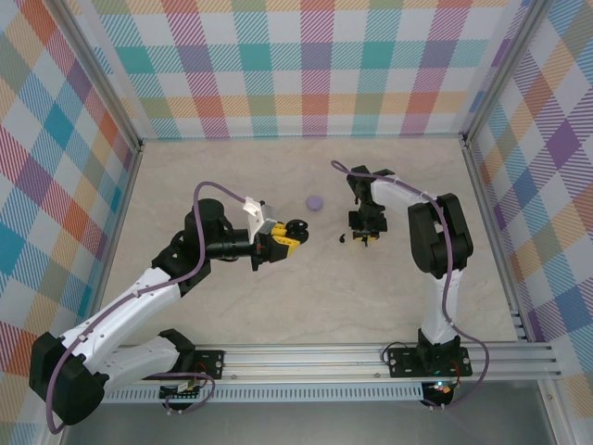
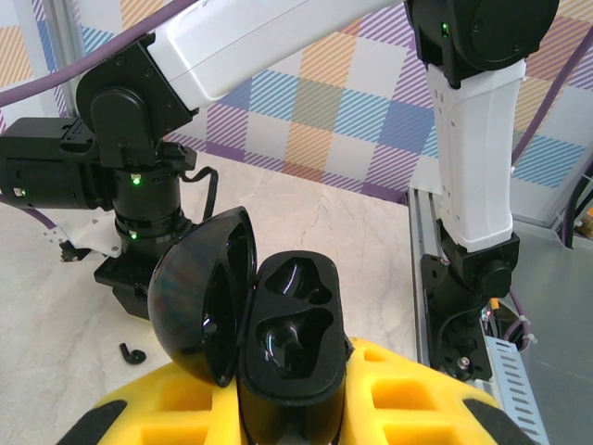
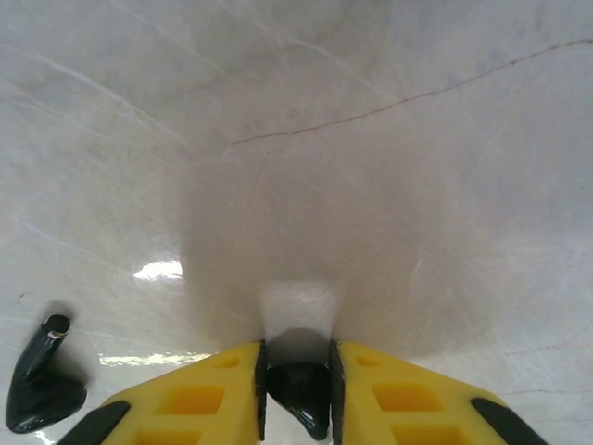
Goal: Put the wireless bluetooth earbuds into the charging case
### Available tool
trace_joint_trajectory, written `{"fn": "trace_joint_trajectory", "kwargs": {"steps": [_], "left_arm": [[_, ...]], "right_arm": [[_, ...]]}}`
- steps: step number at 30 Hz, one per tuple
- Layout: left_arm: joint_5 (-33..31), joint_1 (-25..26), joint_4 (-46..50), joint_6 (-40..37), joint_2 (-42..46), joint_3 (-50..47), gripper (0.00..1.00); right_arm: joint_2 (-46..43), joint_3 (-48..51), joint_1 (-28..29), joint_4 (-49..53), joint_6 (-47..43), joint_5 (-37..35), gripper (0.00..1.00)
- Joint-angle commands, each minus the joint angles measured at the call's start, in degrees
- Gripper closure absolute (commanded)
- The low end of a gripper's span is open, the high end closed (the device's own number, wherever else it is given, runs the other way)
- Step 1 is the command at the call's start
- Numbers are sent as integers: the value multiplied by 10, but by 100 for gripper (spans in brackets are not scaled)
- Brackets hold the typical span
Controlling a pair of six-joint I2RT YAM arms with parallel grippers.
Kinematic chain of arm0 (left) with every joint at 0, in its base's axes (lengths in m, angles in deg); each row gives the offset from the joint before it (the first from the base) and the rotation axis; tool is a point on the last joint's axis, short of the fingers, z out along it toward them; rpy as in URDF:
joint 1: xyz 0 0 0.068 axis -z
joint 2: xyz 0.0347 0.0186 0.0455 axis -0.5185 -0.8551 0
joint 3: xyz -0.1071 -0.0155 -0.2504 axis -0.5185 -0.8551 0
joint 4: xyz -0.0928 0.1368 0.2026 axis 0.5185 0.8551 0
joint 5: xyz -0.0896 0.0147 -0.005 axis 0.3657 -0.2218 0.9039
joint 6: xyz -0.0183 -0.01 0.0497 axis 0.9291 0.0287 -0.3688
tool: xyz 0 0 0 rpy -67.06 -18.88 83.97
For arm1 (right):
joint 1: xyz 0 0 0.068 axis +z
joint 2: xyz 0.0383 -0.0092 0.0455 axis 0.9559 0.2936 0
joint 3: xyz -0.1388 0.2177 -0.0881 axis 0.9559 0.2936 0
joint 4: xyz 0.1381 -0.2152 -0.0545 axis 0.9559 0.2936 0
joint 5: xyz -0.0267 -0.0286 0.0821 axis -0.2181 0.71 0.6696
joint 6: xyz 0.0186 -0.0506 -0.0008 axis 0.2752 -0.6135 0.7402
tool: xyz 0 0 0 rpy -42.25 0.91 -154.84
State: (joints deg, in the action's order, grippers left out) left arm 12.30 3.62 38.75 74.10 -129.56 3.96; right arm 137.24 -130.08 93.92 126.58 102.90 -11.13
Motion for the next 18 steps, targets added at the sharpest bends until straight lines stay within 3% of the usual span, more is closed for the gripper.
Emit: {"fn": "trace_joint_trajectory", "kwargs": {"steps": [1,11,18], "left_arm": [[0,9,-13,-2,-1,5,96],[-15,9,-7,-1,-6,6,96],[-83,9,-15,26,-16,-4,96]], "right_arm": [[14,-2,-2,22,10,-18,78],[-31,27,-3,-11,18,-11,81],[-94,65,-5,-44,26,17,82]]}}
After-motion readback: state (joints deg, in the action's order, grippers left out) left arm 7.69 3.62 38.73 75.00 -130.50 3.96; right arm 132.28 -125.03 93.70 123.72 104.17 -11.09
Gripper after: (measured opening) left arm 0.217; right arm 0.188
